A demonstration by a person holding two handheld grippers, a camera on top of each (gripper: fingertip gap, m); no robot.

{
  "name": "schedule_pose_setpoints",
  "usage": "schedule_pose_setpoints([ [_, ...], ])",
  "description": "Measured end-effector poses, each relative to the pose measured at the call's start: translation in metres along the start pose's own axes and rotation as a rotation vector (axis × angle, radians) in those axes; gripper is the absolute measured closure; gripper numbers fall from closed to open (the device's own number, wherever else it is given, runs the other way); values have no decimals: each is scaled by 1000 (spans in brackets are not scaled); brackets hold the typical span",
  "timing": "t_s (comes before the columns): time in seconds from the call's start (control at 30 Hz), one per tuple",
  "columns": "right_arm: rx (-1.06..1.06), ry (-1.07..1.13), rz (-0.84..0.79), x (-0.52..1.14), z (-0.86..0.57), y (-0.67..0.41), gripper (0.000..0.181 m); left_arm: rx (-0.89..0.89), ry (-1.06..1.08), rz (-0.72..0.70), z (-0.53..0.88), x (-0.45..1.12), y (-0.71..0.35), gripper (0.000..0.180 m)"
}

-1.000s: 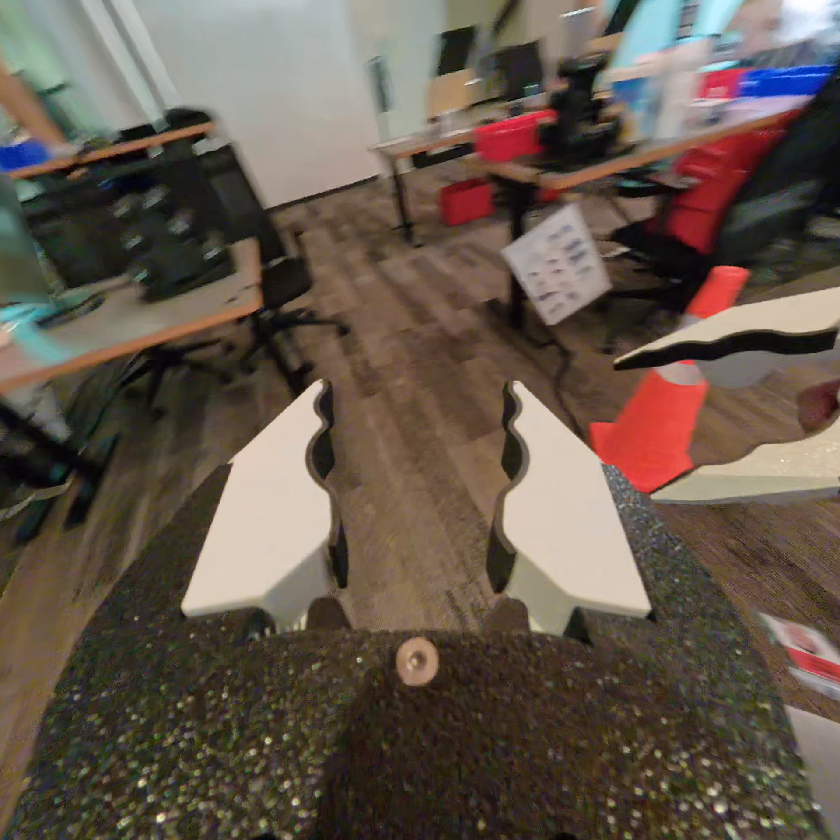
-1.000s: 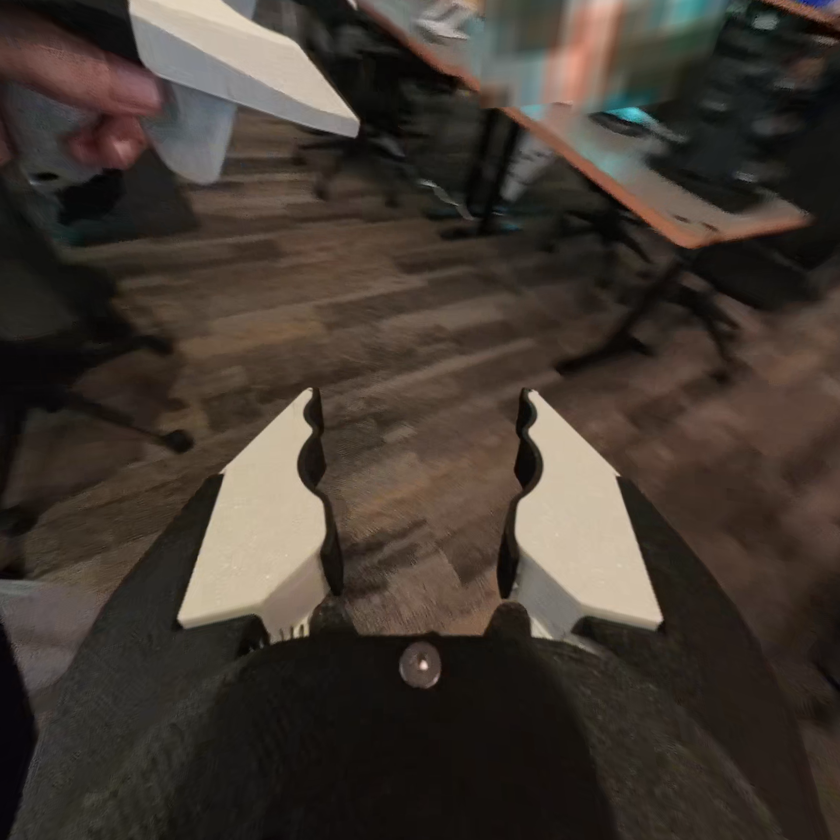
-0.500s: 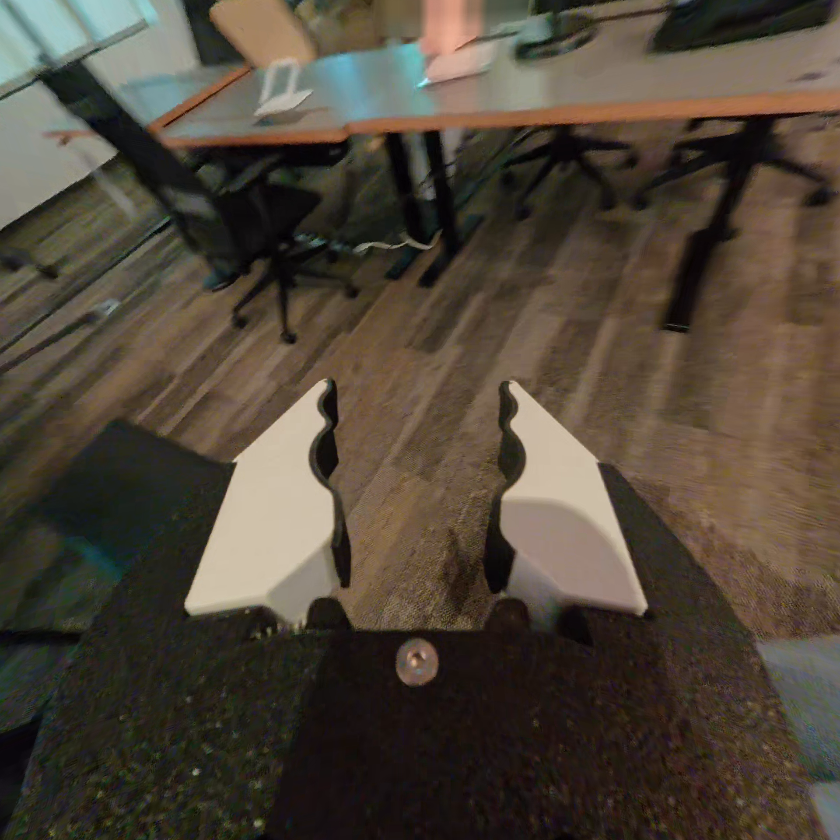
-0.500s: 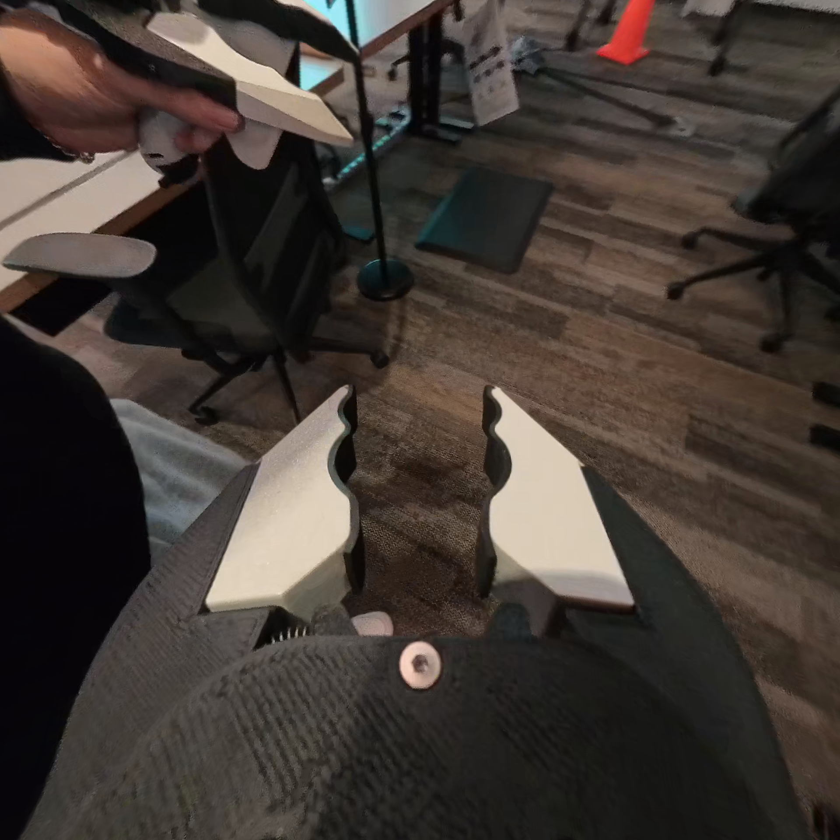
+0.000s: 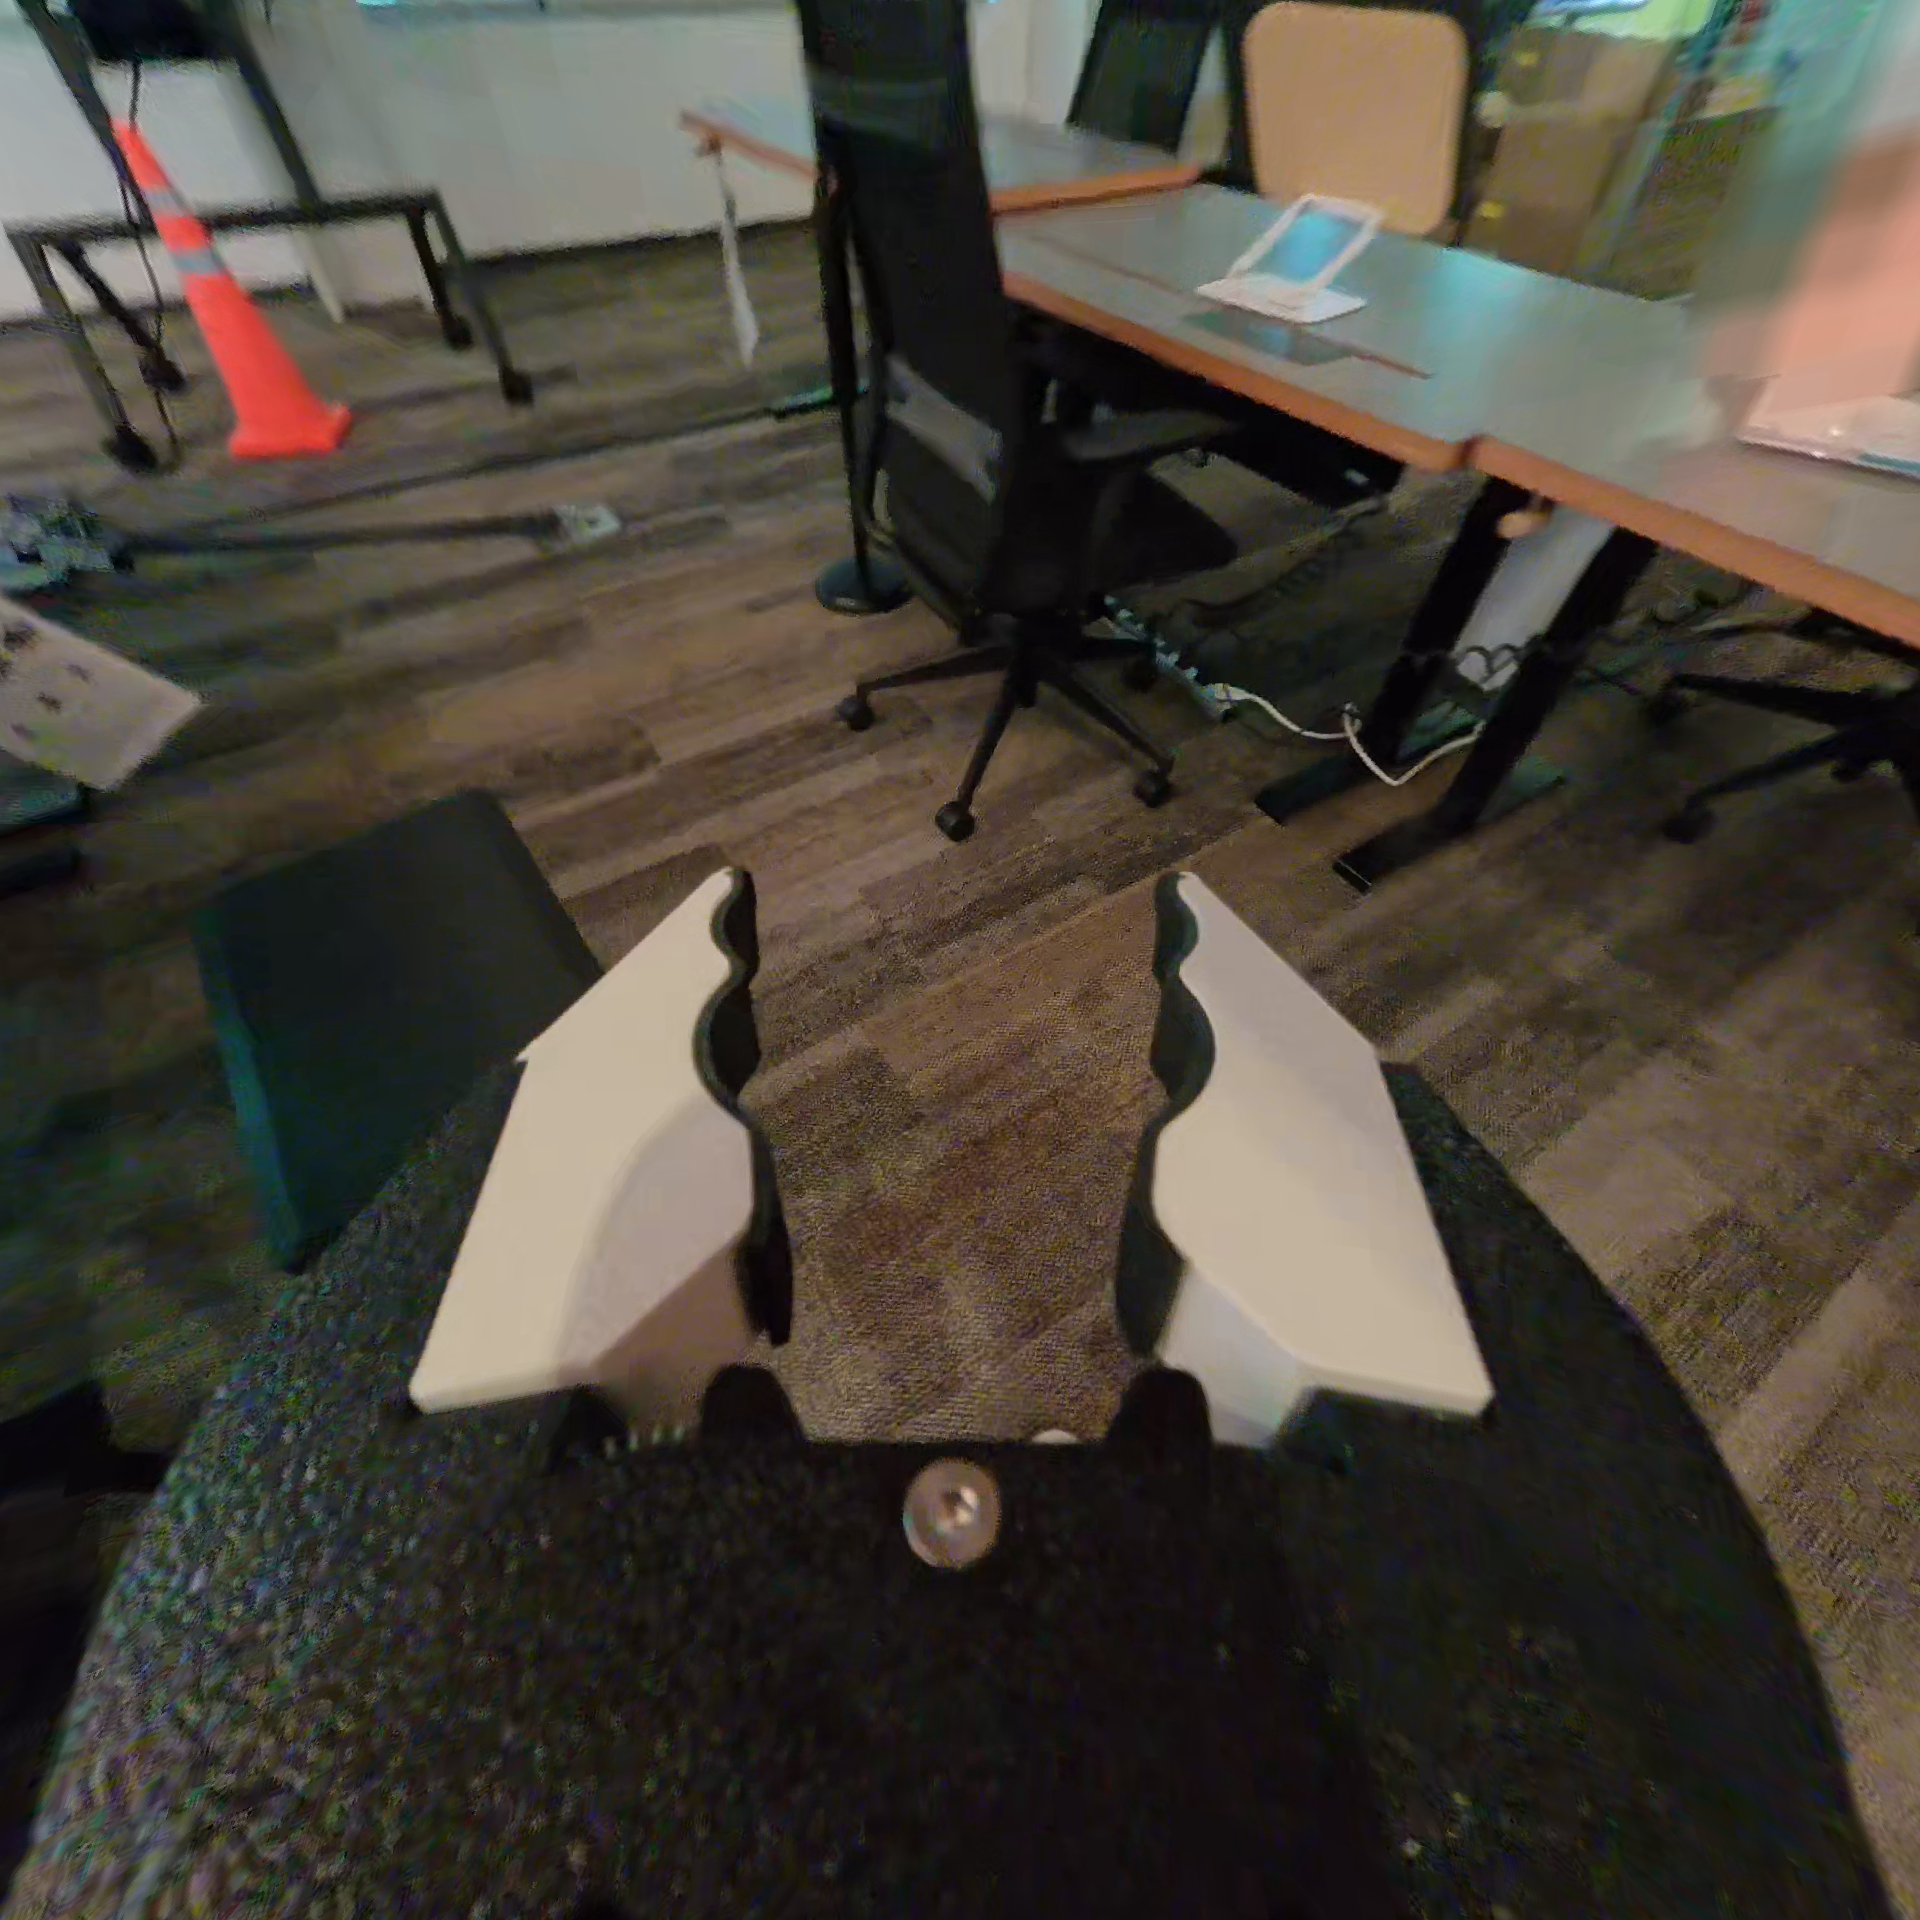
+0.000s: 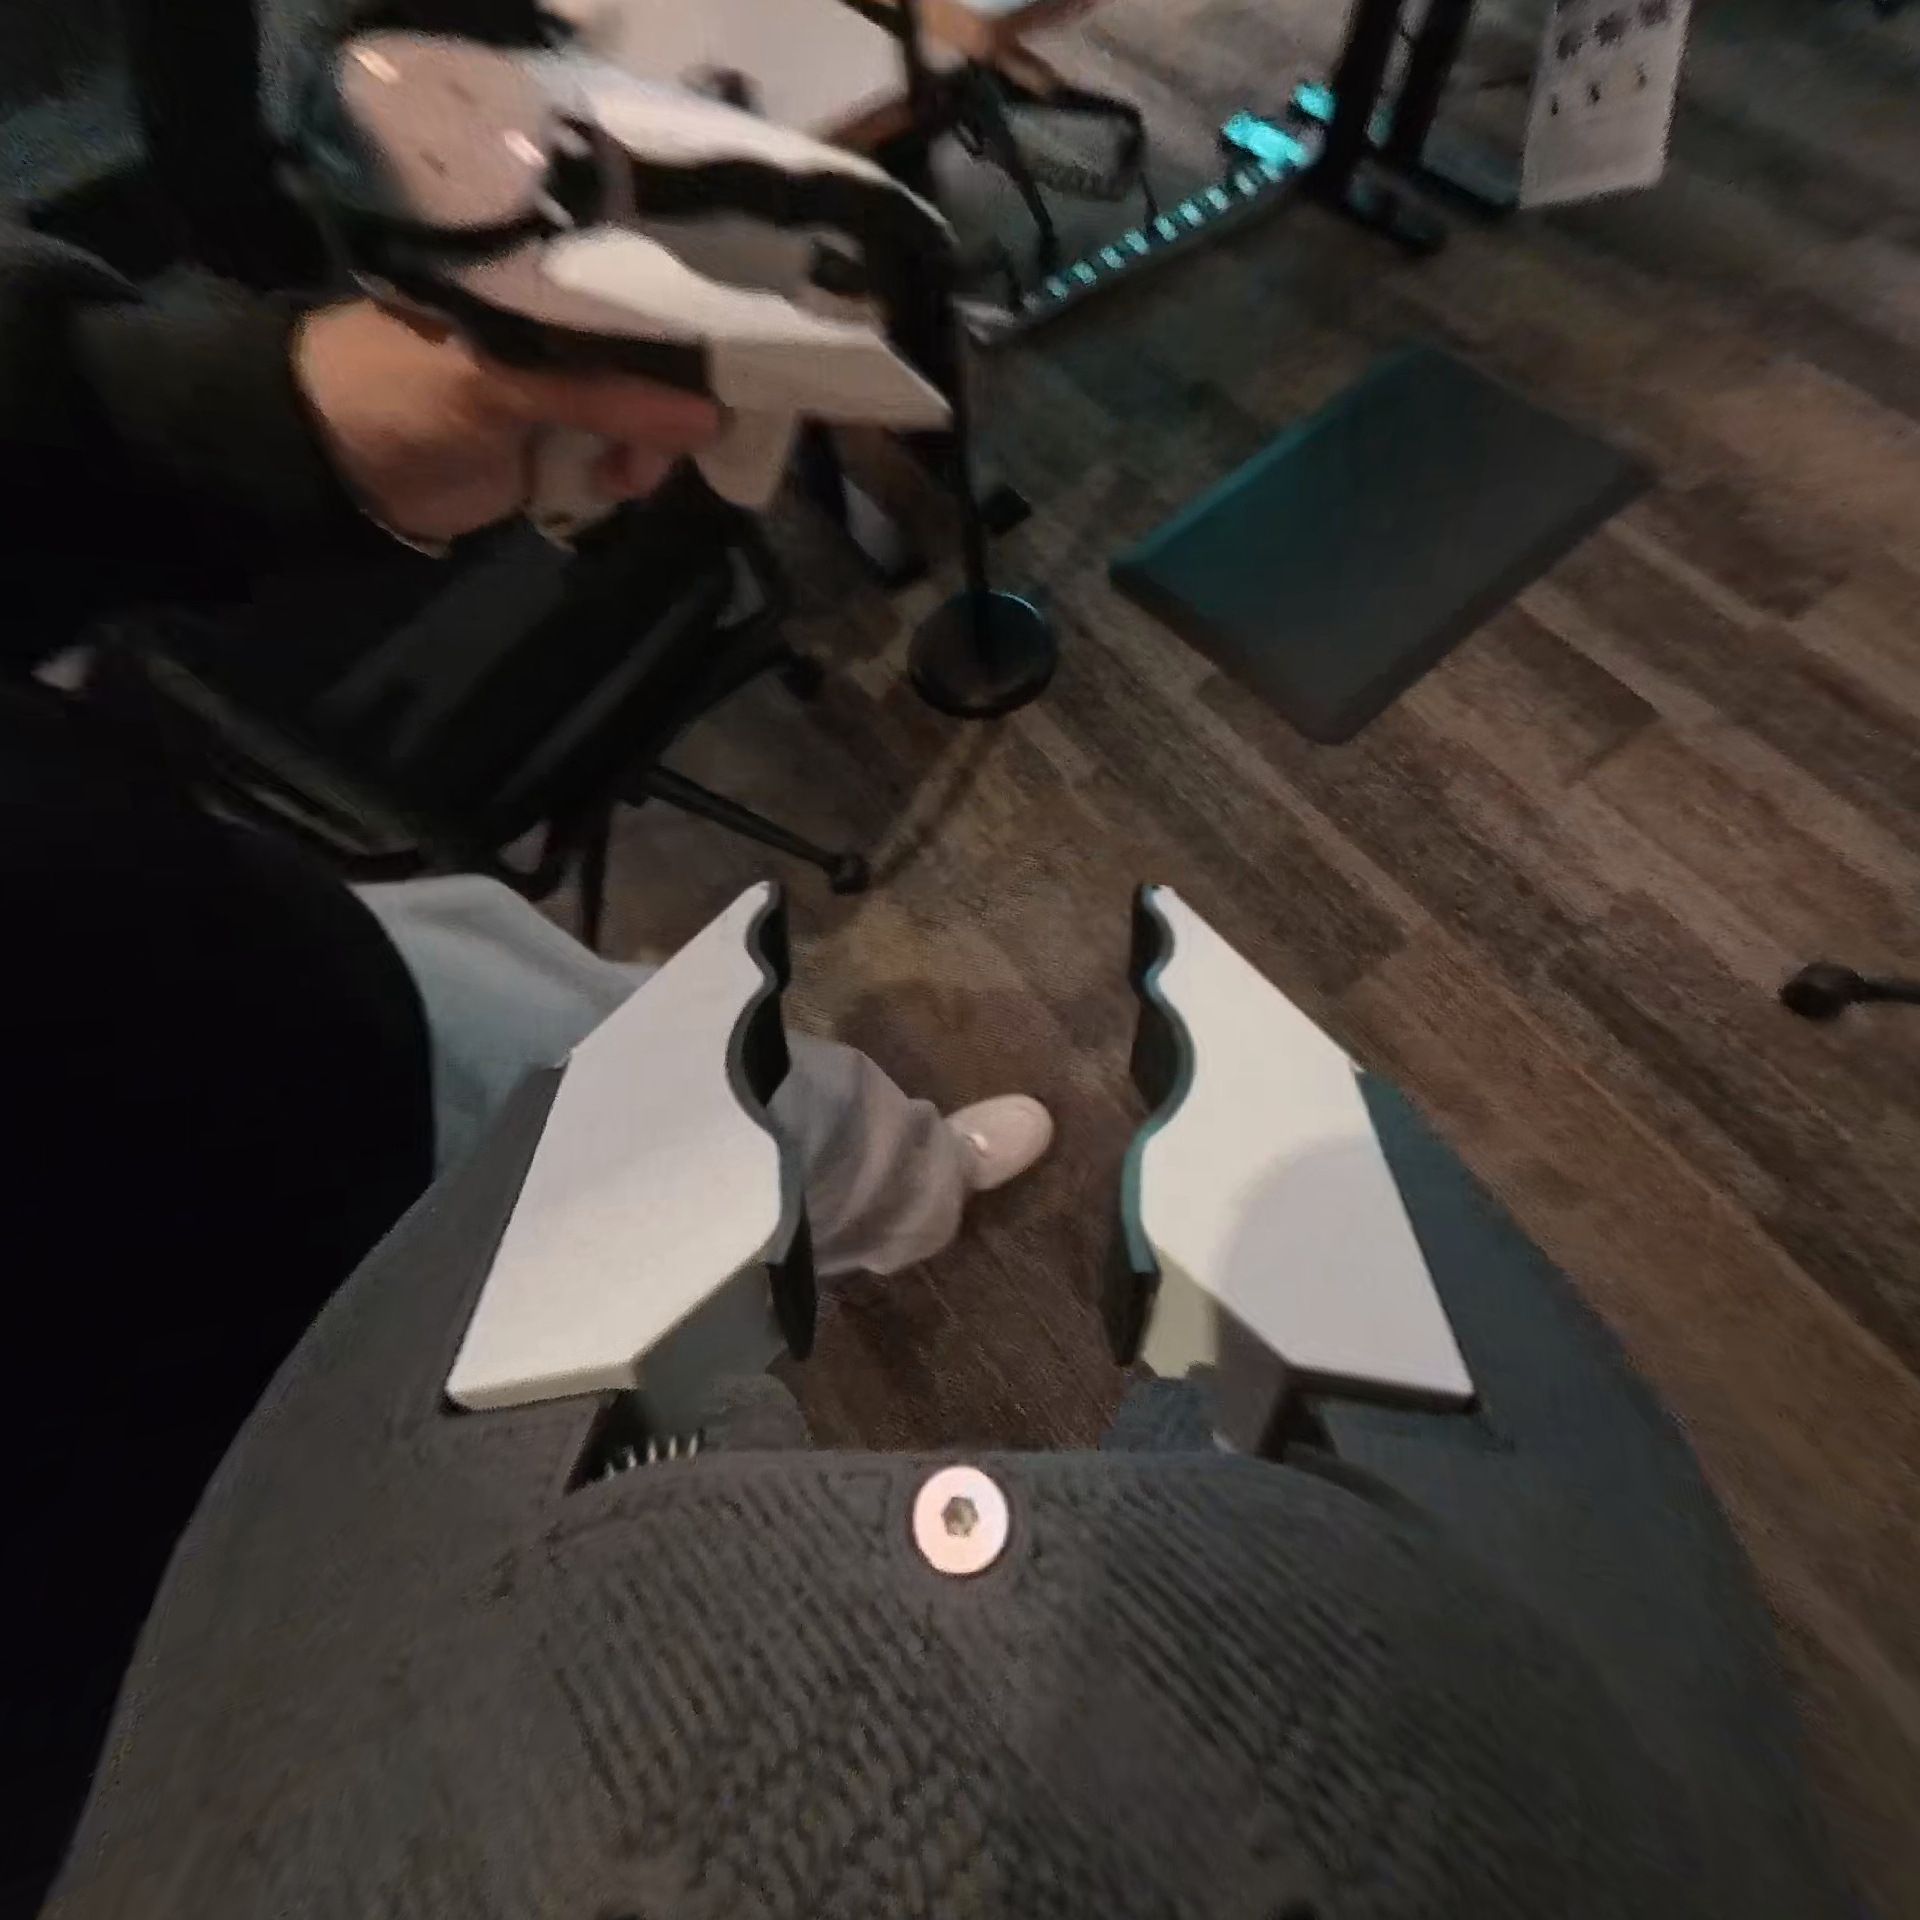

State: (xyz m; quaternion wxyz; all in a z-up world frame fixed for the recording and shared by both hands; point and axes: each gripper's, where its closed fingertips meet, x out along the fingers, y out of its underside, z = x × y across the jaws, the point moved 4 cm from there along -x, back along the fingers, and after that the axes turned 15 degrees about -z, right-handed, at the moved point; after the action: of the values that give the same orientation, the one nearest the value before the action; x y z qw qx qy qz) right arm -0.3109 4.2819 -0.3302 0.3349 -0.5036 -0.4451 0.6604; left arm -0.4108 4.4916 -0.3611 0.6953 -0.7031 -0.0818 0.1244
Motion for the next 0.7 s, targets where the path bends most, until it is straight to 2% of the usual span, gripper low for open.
schedule_pose_setpoints([
  [0.1,45,59,128,39,-98,-4,106,-99,-46,36,54,82,-7,105],
  [0.33,29,44,185,140,-291,-41,104,-208,-221,27,172,216,-10,106],
  [0.53,-101,-120,283,277,-491,-60,97,-184,-523,86,298,293,27,105],
  [0.63,-142,-224,246,381,-590,-98,104,-224,-696,111,355,320,48,105],
  [0.7,-185,-293,224,456,-641,-135,97,-315,-851,54,389,333,48,105],
])
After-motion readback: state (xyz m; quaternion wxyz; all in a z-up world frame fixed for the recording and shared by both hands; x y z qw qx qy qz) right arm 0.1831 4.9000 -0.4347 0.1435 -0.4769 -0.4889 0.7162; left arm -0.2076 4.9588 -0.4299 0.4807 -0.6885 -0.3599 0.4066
